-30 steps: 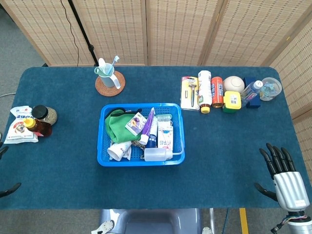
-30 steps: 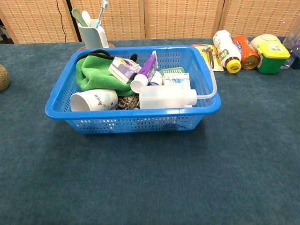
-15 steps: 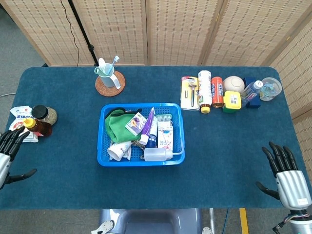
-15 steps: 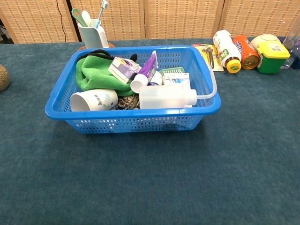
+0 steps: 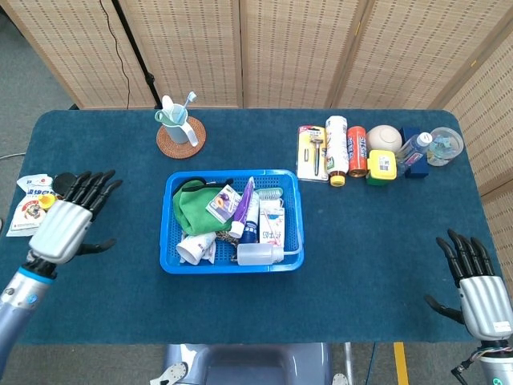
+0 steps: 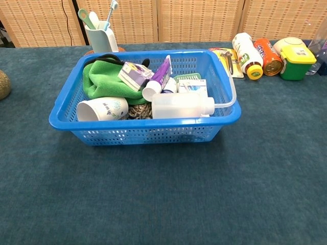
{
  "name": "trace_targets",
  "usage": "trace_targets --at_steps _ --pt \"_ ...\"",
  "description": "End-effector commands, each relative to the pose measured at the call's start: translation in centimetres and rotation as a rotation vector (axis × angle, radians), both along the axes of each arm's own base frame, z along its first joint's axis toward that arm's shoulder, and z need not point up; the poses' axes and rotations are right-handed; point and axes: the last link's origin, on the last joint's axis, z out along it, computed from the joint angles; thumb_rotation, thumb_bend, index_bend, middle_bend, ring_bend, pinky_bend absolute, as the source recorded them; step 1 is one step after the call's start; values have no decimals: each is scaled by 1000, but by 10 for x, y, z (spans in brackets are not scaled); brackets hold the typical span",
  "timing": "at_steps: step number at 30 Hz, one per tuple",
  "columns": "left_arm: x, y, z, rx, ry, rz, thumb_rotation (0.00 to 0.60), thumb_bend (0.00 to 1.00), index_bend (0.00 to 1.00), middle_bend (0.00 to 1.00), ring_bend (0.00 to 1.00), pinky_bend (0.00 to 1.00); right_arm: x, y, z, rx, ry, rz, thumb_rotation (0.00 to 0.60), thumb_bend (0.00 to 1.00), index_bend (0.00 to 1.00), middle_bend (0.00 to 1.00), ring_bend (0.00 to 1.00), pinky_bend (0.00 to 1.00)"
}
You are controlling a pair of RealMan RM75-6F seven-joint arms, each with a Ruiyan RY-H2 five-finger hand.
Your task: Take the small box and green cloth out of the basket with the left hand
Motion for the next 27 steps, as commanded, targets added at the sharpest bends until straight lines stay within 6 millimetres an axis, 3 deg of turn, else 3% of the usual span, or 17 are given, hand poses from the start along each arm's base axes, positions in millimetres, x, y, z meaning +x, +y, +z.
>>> trace_targets --at_steps 1,19,27 --pt "28 19 -20 -19 -13 -27 600 0 0 0 0 0 -1 -2 0 1 -1 -5 600 0 0 0 0 0" --pt "114 79 -100 -98 6 -70 600 0 0 0 0 0 -7 -9 -1 11 -7 -36 600 0 0 0 0 0" --pt "120 83 -126 -137 77 -69 600 0 0 0 0 0 -9 -13 1 5 -9 -52 600 0 0 0 0 0"
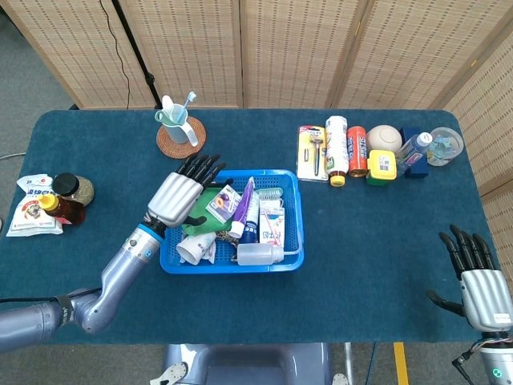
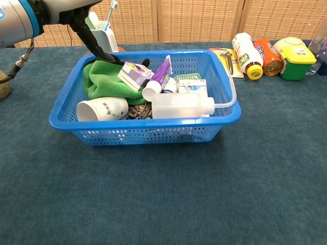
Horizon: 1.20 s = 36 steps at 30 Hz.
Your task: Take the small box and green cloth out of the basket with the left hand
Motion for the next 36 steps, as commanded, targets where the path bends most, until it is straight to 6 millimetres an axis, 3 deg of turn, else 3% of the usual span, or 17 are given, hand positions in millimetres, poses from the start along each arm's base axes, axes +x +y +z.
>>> trace_targets --at_steps 1,13,31,36 --pt "-2 0 -12 -14 36 4 600 0 0 0 0 0 -1 -2 1 -4 -1 -6 600 0 0 0 0 0" --pt "-7 12 -43 -14 55 -20 600 0 0 0 0 0 -3 -3 -1 9 -5 -10 600 0 0 0 0 0" --pt "-29 19 -65 91 271 -80 600 0 0 0 0 0 -4 -5 3 6 -22 -17 600 0 0 0 0 0" --pt "-27 21 -70 107 265 -86 600 0 0 0 0 0 -4 -5 2 8 -24 -16 600 0 0 0 0 0"
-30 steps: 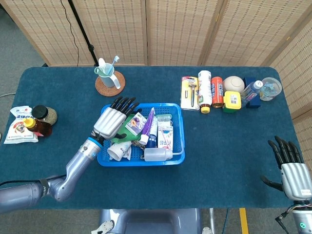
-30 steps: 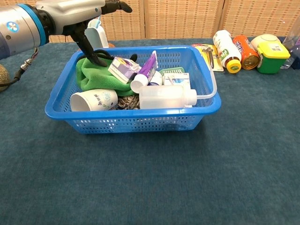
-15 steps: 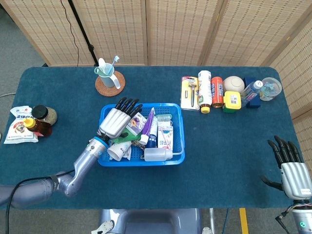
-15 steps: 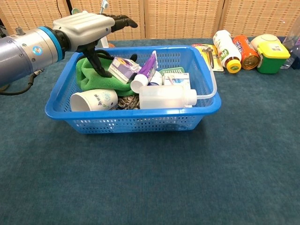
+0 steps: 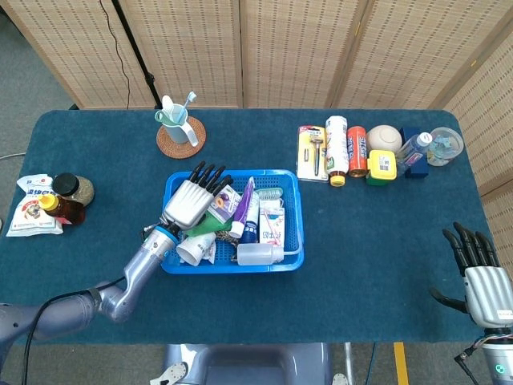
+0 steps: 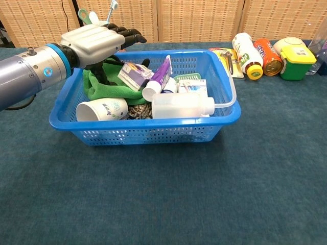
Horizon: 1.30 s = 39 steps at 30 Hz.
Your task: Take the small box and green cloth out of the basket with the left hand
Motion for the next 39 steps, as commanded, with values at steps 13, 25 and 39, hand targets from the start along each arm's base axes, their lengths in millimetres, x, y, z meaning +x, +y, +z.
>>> trace_targets --at_steps 13,25,39 --pt "15 2 -16 5 19 -27 600 0 0 0 0 0 0 0 1 4 -10 1 600 0 0 0 0 0" --pt "19 2 -25 49 14 -26 600 129 217 165 128 216 -1 0 4 2 -27 1 600 0 0 0 0 0" --pt "18 -4 -13 108 -1 -74 600 318 554 453 391 420 1 1 5 3 -37 10 600 0 0 0 0 0"
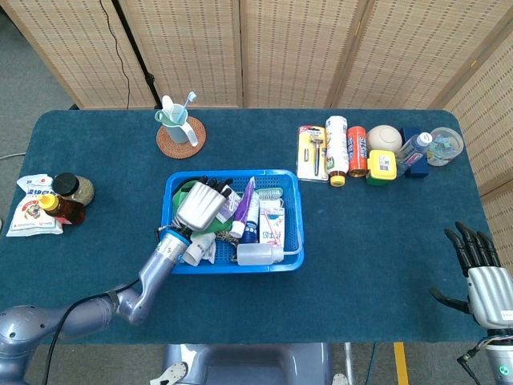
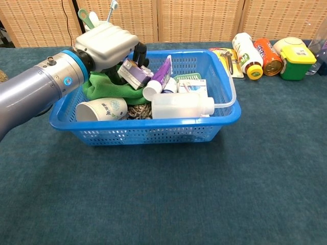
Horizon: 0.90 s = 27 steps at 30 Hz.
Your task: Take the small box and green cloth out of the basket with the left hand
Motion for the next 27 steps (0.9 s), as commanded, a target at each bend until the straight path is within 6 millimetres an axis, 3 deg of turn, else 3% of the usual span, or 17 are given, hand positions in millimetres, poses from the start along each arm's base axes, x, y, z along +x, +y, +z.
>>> trace_targets --at_steps 1,8,15,18,21,27 --pt "-1 0 10 21 -18 -9 600 320 554 453 391 420 0 0 0 0 -1 1 600 0 0 0 0 0" --pt "1 -1 46 69 -109 -21 600 321 569 462 404 420 0 0 0 1 -3 4 600 0 0 0 0 0" --pt "-7 -3 101 140 -202 -17 600 321 576 469 410 421 1 1 0 4 -4 8 600 0 0 0 0 0" --pt "-22 -4 121 168 -203 5 600 321 576 469 409 420 2 2 0 5 -4 13 600 0 0 0 0 0" --pt "-53 -5 136 193 -174 65 600 321 575 469 408 421 4 3 -1 10 -5 19 600 0 0 0 0 0" --pt "-114 -3 138 189 -128 199 600 320 570 469 409 421 5 4 -3 19 -9 25 600 0 0 0 0 0"
